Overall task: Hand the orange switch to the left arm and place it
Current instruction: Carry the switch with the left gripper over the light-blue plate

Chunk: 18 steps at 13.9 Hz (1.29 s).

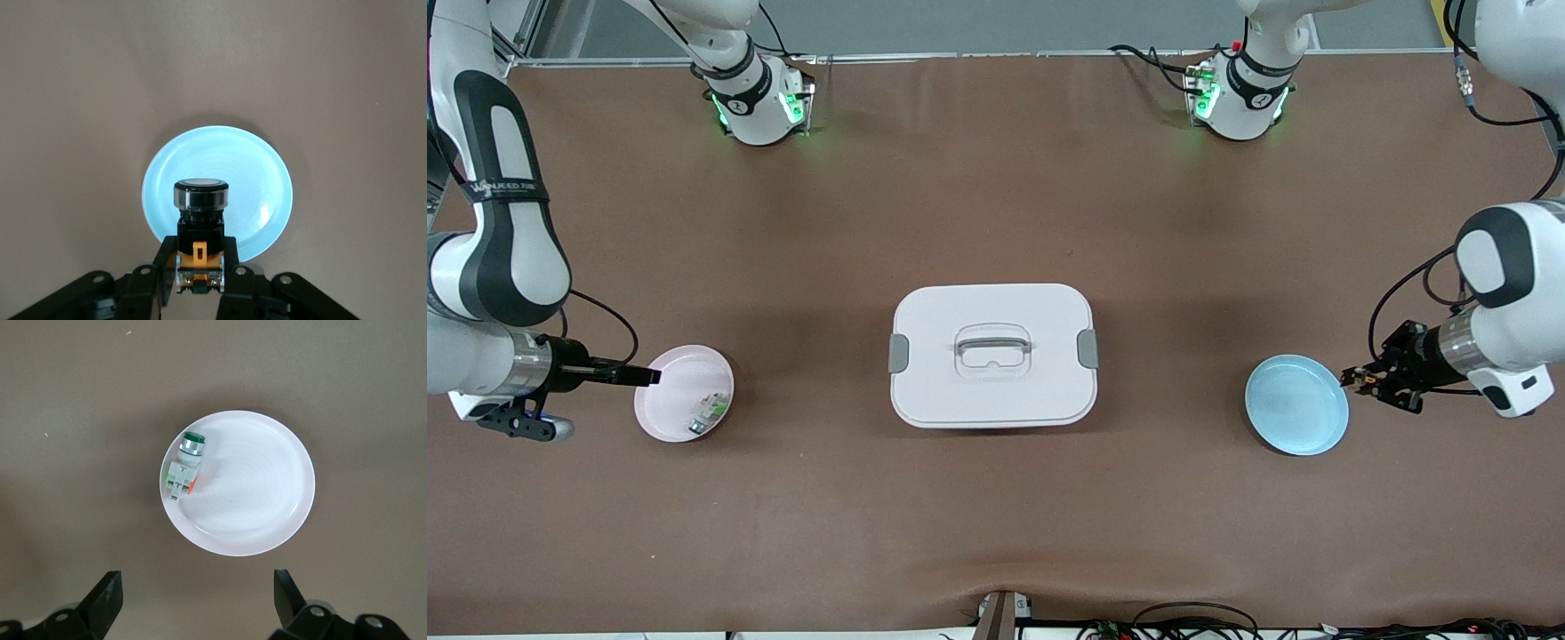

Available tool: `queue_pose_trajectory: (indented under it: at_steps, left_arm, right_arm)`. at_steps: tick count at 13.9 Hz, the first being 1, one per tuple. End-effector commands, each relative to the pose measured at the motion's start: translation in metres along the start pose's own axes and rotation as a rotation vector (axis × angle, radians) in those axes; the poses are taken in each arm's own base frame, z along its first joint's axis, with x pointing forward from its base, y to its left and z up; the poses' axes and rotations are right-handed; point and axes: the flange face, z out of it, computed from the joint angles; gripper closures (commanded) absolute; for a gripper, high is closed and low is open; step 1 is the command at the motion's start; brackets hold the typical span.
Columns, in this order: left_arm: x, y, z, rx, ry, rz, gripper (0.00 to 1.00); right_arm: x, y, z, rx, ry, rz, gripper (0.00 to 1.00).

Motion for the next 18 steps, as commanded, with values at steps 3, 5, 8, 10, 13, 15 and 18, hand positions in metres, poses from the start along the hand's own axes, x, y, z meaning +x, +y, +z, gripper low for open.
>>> queue_pose_trajectory:
  at_steps: [3, 5, 8, 10, 13, 15, 18]
  left_arm:
    - [-0.023, 0.022, 0.037, 0.003, 0.067, -0.074, 0.97]
    - [-0.034, 0.028, 0.058, 0.008, 0.092, -0.104, 0.97]
    - [-0.043, 0.034, 0.087, 0.000, 0.102, -0.148, 0.97]
    - [-0.042, 0.034, 0.103, 0.016, 0.099, -0.161, 0.97]
    - [-0.042, 0.032, 0.116, 0.026, 0.096, -0.163, 0.97]
    - [-0.038, 0.030, 0.126, 0.037, 0.095, -0.169, 0.97]
    - [-0.038, 0.030, 0.128, 0.040, 0.094, -0.169, 0.97]
  right_arm:
    - [-0.002, 0.004, -0.007, -0.047, 0.022, -0.031, 0.00]
    - [-0.002, 0.005, -0.007, -0.047, 0.022, -0.034, 0.00]
    - [-0.002, 0.005, -0.006, -0.046, 0.019, -0.034, 0.00]
    - [-0.002, 0.006, -0.006, -0.046, 0.019, -0.033, 0.00]
    - [-0.002, 0.005, -0.006, -0.046, 0.019, -0.034, 0.00]
    - [-0.002, 0.006, -0.005, -0.046, 0.017, -0.033, 0.00]
    - [-0.002, 0.006, -0.005, -0.046, 0.017, -0.033, 0.00]
